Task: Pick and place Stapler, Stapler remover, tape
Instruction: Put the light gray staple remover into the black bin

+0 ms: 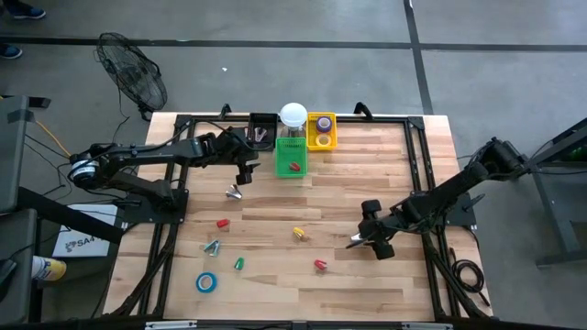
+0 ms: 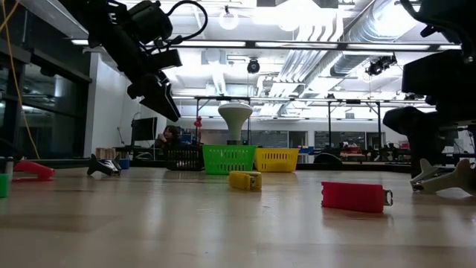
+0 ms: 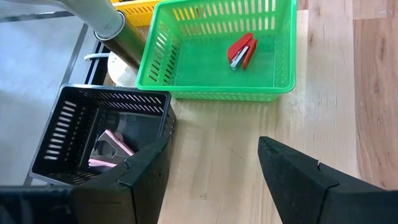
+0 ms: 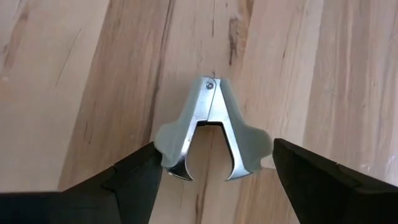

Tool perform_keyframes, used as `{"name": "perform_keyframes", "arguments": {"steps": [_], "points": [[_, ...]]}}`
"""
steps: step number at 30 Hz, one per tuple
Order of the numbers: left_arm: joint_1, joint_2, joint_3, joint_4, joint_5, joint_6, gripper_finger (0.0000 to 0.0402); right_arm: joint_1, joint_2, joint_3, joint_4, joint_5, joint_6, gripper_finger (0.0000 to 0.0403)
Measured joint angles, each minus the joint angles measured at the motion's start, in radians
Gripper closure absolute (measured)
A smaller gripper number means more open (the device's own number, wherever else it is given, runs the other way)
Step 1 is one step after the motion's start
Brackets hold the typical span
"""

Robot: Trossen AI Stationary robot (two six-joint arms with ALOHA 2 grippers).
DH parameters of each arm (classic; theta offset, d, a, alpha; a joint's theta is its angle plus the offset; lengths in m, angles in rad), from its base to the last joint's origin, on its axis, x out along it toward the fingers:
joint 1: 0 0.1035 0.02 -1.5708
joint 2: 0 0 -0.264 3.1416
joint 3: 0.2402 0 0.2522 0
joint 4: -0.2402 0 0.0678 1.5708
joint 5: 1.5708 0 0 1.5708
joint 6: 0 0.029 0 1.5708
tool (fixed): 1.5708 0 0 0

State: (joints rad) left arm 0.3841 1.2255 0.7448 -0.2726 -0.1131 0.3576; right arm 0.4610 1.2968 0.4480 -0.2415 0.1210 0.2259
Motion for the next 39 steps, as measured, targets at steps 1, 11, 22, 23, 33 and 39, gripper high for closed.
{"name": "perform_keyframes", "arguments": {"steps": [1,11,22,23,33,39], "points": [[0.000,0.000,0.000,0.000,0.000,0.000,0.0165,0.000,0.000,0.000,0.000,0.000,-0.006,0.0111],[0.000,0.000,0.000,0.000,-0.001,0.000,0.0165,0.000,0.000,0.000,0.000,-0.008,-0.053,0.0121],[0.000,0.000,0.000,0.000,-0.002,0.000,0.0165,0.000,0.000,0.000,0.015,-0.008,-0.074,0.0204],[0.000,0.000,0.000,0.000,-0.002,0.000,0.0165,0.000,0.000,0.000,0.015,-0.008,-0.074,0.0211],[-0.001,0.000,0.000,0.000,0.004,-0.005,0.0165,0.000,0.000,0.000,0.015,0.006,-0.077,0.0279],[-0.001,0.000,0.000,0.003,0.006,-0.008,0.0165,0.000,0.000,0.001,0.020,0.079,-0.078,0.0319]]}}
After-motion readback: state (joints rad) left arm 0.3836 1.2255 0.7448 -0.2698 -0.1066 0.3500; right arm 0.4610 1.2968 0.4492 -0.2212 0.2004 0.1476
